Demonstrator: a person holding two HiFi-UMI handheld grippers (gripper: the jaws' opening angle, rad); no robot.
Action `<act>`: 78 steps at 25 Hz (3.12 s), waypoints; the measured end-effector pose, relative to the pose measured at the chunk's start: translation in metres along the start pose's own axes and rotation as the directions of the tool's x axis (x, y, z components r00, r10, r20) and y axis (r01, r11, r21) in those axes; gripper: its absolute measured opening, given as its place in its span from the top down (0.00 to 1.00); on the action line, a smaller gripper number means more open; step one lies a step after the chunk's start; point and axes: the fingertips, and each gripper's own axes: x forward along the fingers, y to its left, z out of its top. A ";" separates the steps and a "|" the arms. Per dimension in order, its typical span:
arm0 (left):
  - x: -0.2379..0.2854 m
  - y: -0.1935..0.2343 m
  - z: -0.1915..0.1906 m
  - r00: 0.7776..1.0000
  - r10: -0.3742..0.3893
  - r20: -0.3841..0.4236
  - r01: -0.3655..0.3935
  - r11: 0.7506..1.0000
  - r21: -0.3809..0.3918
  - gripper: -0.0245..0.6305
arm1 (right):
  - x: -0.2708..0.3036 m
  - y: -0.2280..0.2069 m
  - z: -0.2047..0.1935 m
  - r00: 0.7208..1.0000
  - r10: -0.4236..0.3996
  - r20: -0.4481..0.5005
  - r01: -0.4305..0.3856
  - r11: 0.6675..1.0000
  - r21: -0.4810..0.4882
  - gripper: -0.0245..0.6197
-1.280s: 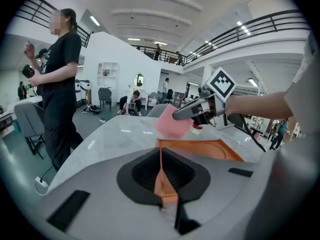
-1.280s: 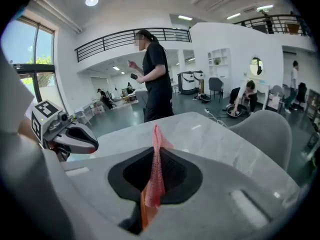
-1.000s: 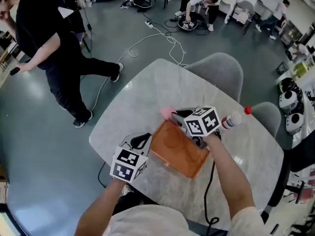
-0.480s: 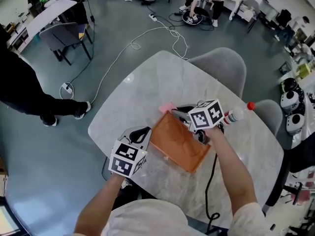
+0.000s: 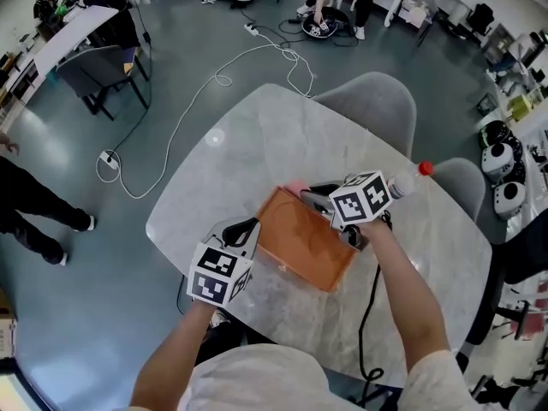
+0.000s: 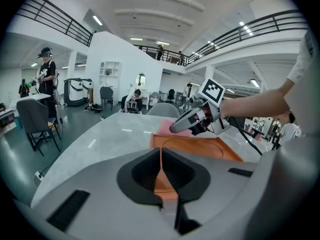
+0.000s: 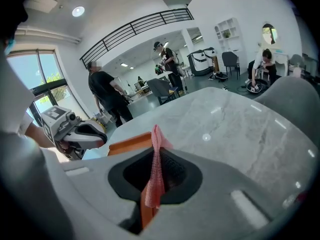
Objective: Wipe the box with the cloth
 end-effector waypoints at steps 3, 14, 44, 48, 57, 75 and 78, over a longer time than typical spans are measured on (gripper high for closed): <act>0.002 -0.018 0.000 1.000 -0.005 0.002 0.005 1.000 0.006 0.94 | -0.020 -0.001 -0.015 1.000 -0.005 0.007 0.005 1.000 0.006 0.93; 0.009 -0.030 0.008 0.998 -0.063 0.004 0.063 0.998 0.023 0.94 | -0.042 -0.005 -0.035 0.999 -0.045 0.010 0.044 0.999 0.032 0.93; 0.013 -0.057 0.011 0.993 -0.114 -0.002 0.114 0.991 0.071 0.94 | -0.104 -0.022 -0.072 0.982 -0.187 0.037 0.184 0.979 0.086 0.93; 0.001 -0.055 0.015 0.997 -0.079 0.009 0.078 0.995 0.058 0.94 | -0.109 -0.021 -0.049 0.979 -0.199 0.043 0.198 0.980 0.013 0.93; -0.020 -0.027 0.012 0.999 0.004 0.033 -0.005 1.000 0.011 0.94 | -0.063 0.004 0.013 0.990 -0.140 0.033 0.143 0.980 -0.137 0.93; -0.045 0.055 -0.006 0.997 0.052 0.056 -0.046 0.995 -0.093 0.94 | 0.058 0.032 0.094 0.989 -0.129 -0.078 0.104 0.957 -0.273 0.93; -0.051 0.070 -0.010 0.997 0.055 0.059 -0.048 0.993 -0.107 0.94 | 0.076 0.039 0.094 0.984 -0.121 -0.131 0.081 0.958 -0.277 0.93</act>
